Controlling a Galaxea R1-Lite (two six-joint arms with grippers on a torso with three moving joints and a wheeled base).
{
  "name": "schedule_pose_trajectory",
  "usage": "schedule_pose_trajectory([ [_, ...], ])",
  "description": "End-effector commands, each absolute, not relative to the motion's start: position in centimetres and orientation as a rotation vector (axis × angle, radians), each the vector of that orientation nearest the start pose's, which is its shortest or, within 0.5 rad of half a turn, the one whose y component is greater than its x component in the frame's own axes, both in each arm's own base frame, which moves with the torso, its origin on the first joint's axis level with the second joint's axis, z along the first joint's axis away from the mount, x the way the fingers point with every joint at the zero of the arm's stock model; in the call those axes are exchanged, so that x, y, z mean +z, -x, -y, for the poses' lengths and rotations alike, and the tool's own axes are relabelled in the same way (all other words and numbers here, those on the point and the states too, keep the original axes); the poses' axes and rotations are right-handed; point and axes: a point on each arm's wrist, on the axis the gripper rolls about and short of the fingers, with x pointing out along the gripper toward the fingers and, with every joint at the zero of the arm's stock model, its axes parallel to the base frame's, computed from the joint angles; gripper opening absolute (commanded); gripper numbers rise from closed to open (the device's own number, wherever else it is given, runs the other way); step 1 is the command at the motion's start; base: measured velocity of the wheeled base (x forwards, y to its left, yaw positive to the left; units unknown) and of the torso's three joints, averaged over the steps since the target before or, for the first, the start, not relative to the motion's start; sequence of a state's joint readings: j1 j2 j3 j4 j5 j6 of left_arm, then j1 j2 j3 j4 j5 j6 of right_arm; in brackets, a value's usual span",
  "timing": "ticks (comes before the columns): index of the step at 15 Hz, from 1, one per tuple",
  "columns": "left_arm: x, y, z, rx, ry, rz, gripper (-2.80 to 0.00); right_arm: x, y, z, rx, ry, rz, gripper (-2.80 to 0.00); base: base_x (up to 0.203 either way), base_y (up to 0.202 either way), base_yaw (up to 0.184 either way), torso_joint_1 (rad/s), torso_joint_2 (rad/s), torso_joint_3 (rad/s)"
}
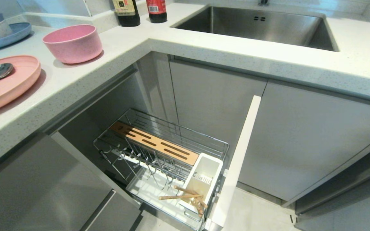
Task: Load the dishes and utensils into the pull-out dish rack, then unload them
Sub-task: Pick up the spoon and place it in the cupboard
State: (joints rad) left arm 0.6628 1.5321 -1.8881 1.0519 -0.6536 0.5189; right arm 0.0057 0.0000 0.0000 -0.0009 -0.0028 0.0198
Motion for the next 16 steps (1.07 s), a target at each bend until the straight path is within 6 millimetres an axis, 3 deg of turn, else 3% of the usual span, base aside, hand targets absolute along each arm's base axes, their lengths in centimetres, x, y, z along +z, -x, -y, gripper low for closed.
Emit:
schedule_pose_trajectory([
  [1, 36.89, -16.58, -11.12, -0.139, -0.081, -0.530, 0.00, 7.52, 2.27, 0.02, 0.004, -0.020, 0.000, -2.80, 0.000, 0.000, 0.000, 0.000, 0.00, 0.000],
  [10, 36.96, -16.45, -10.91, -0.141, -0.087, -0.528, 0.00, 7.52, 2.27, 0.02, 0.003, -0.020, 0.000, -2.80, 0.000, 0.000, 0.000, 0.000, 0.00, 0.000],
  [11, 36.81, -16.48, -10.95, -0.144, -0.093, -0.534, -2.80, 7.52, 2.27, 0.02, 0.005, -0.020, 0.000, -2.80, 0.000, 0.000, 0.000, 0.000, 0.00, 0.000],
  [16, 36.52, -16.54, -11.18, -0.075, -0.121, -0.582, -2.80, 7.52, 2.27, 0.02, 0.003, -0.020, 0.000, -2.80, 0.000, 0.000, 0.000, 0.000, 0.00, 0.000],
])
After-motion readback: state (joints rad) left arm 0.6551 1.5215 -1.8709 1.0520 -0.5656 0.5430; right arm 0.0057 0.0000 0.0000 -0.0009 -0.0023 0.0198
